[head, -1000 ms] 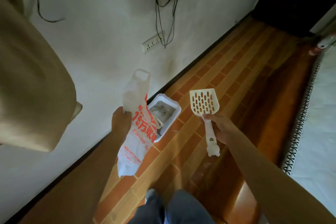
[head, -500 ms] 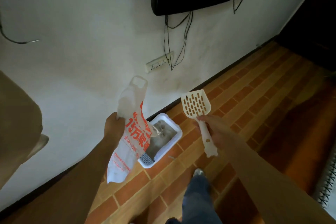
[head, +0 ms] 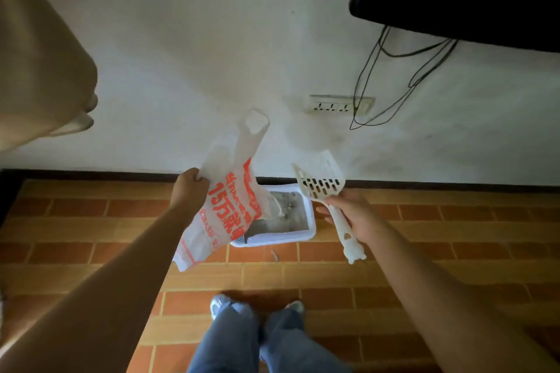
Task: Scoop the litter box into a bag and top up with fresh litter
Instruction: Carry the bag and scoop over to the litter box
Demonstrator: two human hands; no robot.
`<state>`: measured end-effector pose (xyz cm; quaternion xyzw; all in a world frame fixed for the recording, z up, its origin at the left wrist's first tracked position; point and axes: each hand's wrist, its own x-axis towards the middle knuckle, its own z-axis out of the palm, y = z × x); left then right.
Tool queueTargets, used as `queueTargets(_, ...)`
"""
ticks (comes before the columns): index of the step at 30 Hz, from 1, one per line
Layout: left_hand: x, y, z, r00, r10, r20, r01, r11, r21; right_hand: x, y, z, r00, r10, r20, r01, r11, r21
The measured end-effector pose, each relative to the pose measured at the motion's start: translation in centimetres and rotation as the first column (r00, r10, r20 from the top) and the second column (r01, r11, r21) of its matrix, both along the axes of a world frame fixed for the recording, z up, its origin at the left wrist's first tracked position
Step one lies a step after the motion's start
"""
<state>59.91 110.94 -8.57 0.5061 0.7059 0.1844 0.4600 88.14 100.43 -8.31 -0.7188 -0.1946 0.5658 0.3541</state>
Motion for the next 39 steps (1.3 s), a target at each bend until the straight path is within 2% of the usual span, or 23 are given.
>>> queueTargets(7, -1.0, -1.2, -1.3, 0.998, 0.065, -0.003, -0.065, 0.998, -0.004, -1.0, 1.9, -1.4, 0.996, 0.085, 0.014, -0.085, 0.996, -0.016)
queueTargets(15, 1.0, -1.3, -2.2, 0.997, 0.082, -0.012, -0.083, 0.997, -0.008, 1.0, 3.5, -2.8, 0.995, 0.099, 0.021, -0.1, 0.995, 0.019)
queueTargets(20, 2.9, -2.2, -4.0, 0.989, 0.134, -0.056, -0.134, 0.991, -0.012, 2.8, 4.2, -5.4, 0.978, 0.2, 0.053, -0.199, 0.98, -0.016)
queueTargets(23, 4.3, -3.3, -6.2, 0.97, 0.23, -0.077, -0.23, 0.973, 0.017, 4.8, 4.9, -7.9, 0.96, 0.275, 0.048, -0.272, 0.961, -0.053)
queueTargets(30, 6.6, -7.3, -15.5, 0.884, 0.456, -0.101, -0.452, 0.89, 0.06, 9.1, 5.3, -17.6, 0.912, 0.398, 0.1, -0.384, 0.914, -0.133)
queueTargets(39, 6.5, -8.6, -33.2, 0.852, 0.518, -0.073, -0.519, 0.855, -0.004, 8.2, 5.9, -35.9, 0.928, 0.359, 0.1, -0.35, 0.931, -0.1)
